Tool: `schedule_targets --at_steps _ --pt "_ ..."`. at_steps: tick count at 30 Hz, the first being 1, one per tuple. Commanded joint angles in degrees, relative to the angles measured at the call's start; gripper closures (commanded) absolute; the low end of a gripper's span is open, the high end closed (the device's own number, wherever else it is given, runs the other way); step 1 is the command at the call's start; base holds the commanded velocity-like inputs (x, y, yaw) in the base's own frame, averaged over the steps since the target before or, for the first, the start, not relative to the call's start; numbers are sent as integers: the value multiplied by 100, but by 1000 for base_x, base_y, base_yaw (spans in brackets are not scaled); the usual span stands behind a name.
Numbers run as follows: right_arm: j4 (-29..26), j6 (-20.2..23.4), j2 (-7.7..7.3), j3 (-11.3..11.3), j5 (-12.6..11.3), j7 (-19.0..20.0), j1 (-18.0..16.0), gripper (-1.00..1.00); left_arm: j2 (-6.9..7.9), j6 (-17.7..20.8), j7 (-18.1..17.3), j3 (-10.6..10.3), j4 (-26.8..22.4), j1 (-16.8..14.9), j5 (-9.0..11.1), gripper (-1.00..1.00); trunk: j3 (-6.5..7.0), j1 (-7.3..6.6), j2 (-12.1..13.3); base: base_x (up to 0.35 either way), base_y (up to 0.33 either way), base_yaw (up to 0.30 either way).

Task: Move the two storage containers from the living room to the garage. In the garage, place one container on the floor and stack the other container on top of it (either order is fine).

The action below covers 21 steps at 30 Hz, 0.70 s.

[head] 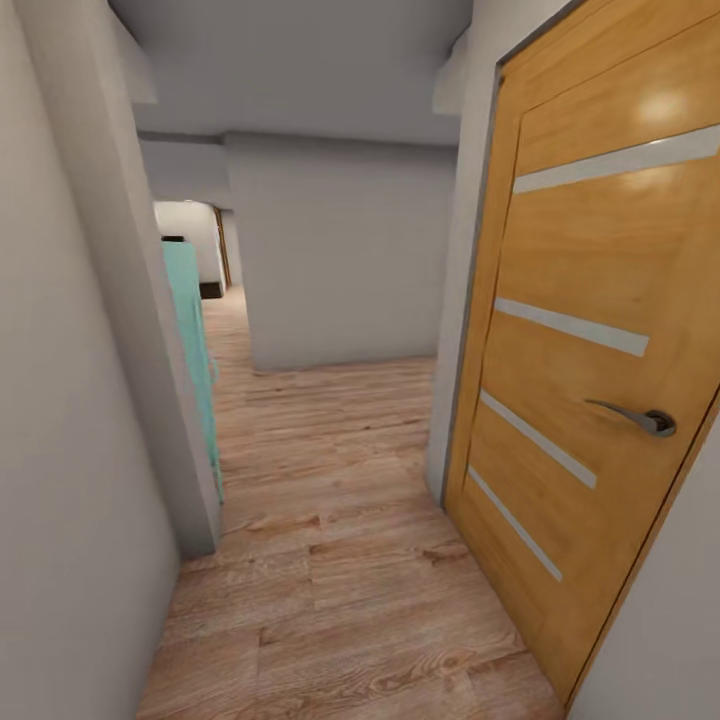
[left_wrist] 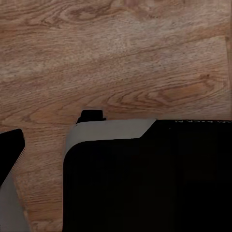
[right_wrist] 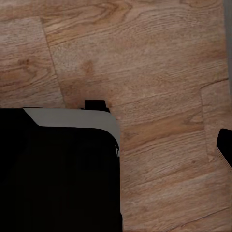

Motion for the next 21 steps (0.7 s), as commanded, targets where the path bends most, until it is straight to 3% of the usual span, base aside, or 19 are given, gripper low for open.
schedule_targets --at_steps 1,21 --pt "17 -29 5 46 -49 -3 -6 -100 -4 -21 17 7 6 -4 0 -100 -7 4 -4 322 0 0" --pt "17 -25 5 46 -49 -3 -5 -100 0 -21 16 7 6 -4 2 -100 -7 4 -4 322 0 0"
